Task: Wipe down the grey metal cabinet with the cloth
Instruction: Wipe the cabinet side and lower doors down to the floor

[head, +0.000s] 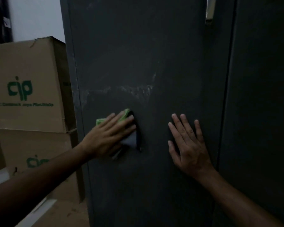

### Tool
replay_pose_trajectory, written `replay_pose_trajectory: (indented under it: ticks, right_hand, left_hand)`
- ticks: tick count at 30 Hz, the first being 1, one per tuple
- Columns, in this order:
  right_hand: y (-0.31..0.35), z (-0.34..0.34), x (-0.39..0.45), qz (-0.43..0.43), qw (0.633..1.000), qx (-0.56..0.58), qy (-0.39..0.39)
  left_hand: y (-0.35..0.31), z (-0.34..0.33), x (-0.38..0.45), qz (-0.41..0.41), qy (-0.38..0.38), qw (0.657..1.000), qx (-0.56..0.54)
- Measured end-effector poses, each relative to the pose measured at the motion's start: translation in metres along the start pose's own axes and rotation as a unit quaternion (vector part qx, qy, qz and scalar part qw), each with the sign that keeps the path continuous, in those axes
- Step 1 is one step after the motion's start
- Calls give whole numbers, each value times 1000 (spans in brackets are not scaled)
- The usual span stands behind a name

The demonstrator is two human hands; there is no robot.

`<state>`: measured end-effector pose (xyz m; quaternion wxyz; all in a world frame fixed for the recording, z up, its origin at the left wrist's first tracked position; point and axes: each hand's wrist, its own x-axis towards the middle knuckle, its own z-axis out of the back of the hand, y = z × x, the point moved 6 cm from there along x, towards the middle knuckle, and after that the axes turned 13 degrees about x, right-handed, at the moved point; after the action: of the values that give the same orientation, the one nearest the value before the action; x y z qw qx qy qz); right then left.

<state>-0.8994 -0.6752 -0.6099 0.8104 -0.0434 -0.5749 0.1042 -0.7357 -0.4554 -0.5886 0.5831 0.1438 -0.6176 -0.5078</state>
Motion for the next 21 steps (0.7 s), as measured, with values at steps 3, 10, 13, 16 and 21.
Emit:
replay_pose_trajectory:
  ticks: [3, 10, 13, 16, 21]
  right_hand:
    - [1, 0, 0, -2, 1000, -2, 4]
    - [-1, 0, -1, 4, 1000, -2, 12]
    - [-2, -2, -1, 2, 1000, -5, 13]
    - [-2, -3, -1, 1, 1000, -1, 7]
    - [-1, 1, 1, 3, 1000, 4, 6]
  left_hand:
    - [27, 8, 36, 234, -24, 971, -36]
    - [-30, 4, 16, -72, 0, 997, -2]
    - [16, 6, 16, 40, -12, 999, -6]
    - [42, 15, 67, 302, -44, 951, -49]
    - [-19, 13, 68, 34, -26, 999, -25]
